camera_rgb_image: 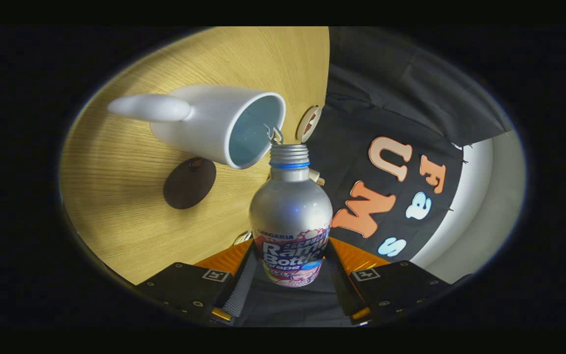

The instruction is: Take the bottle from table, then pour the juice into the cup, finally place the bottle on the coaster

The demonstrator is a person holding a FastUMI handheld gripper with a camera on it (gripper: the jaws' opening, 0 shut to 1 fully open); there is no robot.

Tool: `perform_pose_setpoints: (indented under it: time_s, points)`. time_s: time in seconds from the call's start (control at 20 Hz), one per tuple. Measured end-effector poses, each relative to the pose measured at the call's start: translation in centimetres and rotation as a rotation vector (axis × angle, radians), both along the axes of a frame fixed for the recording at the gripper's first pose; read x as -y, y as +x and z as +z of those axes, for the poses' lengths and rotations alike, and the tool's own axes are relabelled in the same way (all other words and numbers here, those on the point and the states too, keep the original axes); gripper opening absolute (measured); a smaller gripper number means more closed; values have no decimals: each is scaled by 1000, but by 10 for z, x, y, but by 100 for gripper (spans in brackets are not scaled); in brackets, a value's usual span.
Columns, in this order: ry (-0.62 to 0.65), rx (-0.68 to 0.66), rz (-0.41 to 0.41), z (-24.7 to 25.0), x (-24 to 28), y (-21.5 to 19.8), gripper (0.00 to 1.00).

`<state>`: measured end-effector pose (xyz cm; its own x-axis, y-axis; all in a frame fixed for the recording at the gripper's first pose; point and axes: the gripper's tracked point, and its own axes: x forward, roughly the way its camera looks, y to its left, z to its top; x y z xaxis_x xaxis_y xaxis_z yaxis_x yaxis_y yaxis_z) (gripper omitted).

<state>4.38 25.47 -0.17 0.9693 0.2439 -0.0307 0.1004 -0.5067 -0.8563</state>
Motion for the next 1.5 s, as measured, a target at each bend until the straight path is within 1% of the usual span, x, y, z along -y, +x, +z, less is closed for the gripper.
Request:
perform_pose_setpoints:
  time_s: [0.45, 0.6, 0.8, 0.95, 1.1, 1.5]
  points:
    - [-59, 18, -3, 2, -3, 0, 75]
    - [-84, 23, 8, 4, -5, -1, 75]
    - [-126, 69, 33, 11, -11, -1, 75]
    - [-141, 57, 28, 10, -12, -1, 75]
    - [-176, 72, 28, 13, -14, 0, 75]
    - [-196, 78, 15, 15, -14, 1, 75]
